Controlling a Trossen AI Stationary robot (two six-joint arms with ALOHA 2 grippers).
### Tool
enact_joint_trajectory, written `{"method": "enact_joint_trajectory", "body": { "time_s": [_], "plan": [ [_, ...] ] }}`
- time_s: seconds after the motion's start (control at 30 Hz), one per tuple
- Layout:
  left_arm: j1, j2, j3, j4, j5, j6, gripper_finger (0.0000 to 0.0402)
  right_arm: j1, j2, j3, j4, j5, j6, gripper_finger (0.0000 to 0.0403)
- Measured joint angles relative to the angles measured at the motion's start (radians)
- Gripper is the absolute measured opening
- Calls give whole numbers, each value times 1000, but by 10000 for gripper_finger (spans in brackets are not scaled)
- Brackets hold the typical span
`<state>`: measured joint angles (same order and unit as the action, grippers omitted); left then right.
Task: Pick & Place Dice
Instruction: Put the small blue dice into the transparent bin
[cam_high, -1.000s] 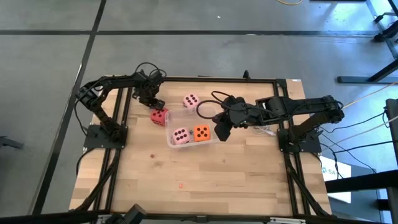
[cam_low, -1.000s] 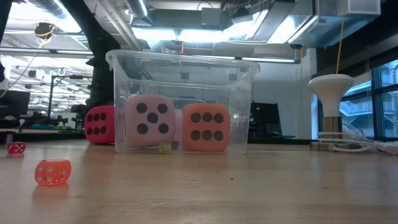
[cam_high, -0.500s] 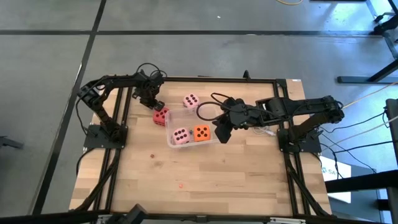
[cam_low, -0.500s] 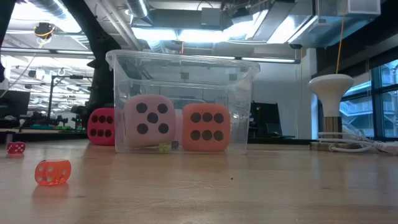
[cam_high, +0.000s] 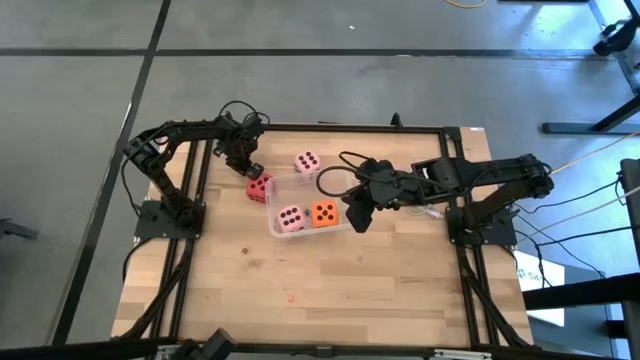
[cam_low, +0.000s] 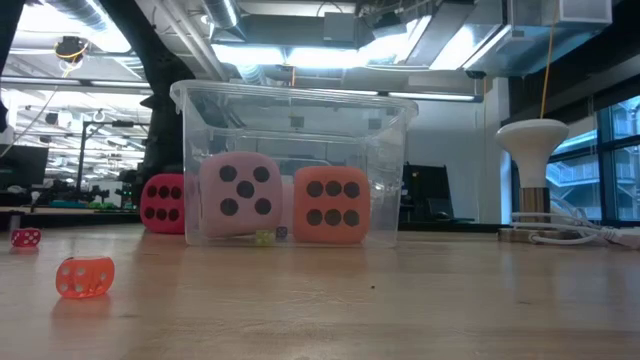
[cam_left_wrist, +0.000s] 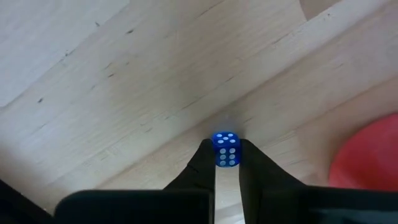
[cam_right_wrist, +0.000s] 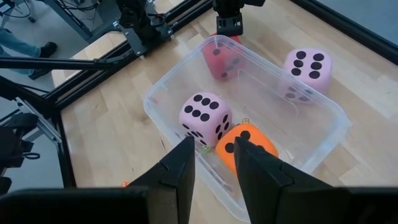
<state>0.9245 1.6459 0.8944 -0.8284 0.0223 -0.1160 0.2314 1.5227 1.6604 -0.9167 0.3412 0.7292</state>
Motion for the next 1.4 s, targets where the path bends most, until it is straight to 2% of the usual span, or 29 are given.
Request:
{"method": "enact_joint_trajectory", "body": {
  "time_s": [0.4,0.57,0.73,0.9,1.03,1.13,1.4],
  "plan": [
    [0,-199,-5,-14,17,41,8,0,0,0,0,-1,16,112],
    [0,-295,-4,-20,89,41,8,0,0,0,0,-1,15,112],
    [0,-412,-4,-20,242,64,8,0,0,0,1,-2,20,112],
    [0,-532,-3,-25,276,63,8,8,0,0,2,-2,22,112],
    [-4,-620,-3,-22,377,49,8,9,0,0,4,-1,22,112],
    [-32,-683,-3,5,428,20,8,9,0,0,4,0,22,112],
    [-171,-812,-2,79,434,-46,8,8,0,0,14,18,19,112]
  ]
}}
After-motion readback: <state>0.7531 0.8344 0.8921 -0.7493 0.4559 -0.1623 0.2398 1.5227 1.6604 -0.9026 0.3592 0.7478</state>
